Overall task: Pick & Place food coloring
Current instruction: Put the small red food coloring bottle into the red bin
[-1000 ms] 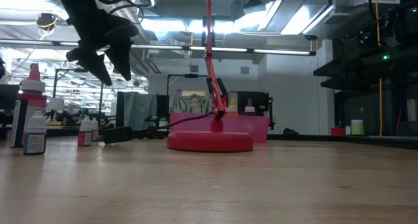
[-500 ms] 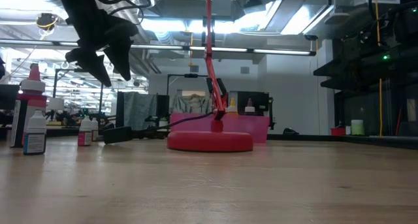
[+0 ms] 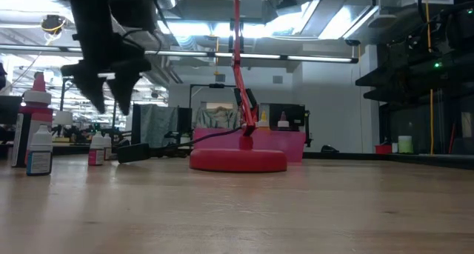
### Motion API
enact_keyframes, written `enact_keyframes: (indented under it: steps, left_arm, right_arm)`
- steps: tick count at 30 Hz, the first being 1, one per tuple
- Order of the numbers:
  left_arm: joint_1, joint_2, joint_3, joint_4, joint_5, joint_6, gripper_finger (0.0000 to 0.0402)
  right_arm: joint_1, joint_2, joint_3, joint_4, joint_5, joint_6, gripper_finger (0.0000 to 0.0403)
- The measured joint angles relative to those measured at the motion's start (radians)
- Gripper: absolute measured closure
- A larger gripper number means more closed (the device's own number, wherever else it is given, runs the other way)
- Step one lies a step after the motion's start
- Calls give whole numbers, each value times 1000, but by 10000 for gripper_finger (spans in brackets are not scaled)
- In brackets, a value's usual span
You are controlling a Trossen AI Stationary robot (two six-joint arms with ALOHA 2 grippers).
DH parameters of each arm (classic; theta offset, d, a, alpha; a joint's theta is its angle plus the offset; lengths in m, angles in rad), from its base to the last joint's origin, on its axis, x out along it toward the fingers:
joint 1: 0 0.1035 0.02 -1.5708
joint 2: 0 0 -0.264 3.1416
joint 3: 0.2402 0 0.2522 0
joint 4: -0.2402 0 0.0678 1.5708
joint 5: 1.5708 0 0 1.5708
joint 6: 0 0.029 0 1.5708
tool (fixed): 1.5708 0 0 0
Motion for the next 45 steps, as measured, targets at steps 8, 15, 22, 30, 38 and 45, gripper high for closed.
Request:
enact_keyframes:
  steps: [8, 15, 22, 30, 38, 45]
  left_arm:
    - [-21, 15, 0, -19, -15, -10, 91]
    - [7, 13, -60, 7, -41, 20, 91]
    - [16, 34, -124, 121, -54, 79, 91]
    - [15, 104, -127, 153, -54, 130, 91]
    - [14, 121, -127, 173, -10, 151, 91]
    - [14, 121, -127, 173, -4, 171, 109]
  right_arm:
    - [0, 0, 0, 0, 0, 0, 97]
    - [0, 0, 0, 0, 0, -1, 97]
    - [0, 0, 0, 0, 0, -1, 97]
    - [0, 0, 0, 0, 0, -1, 97]
    - [0, 1, 0, 0, 0, -1, 97]
    - [0, 1, 0, 0, 0, -1, 97]
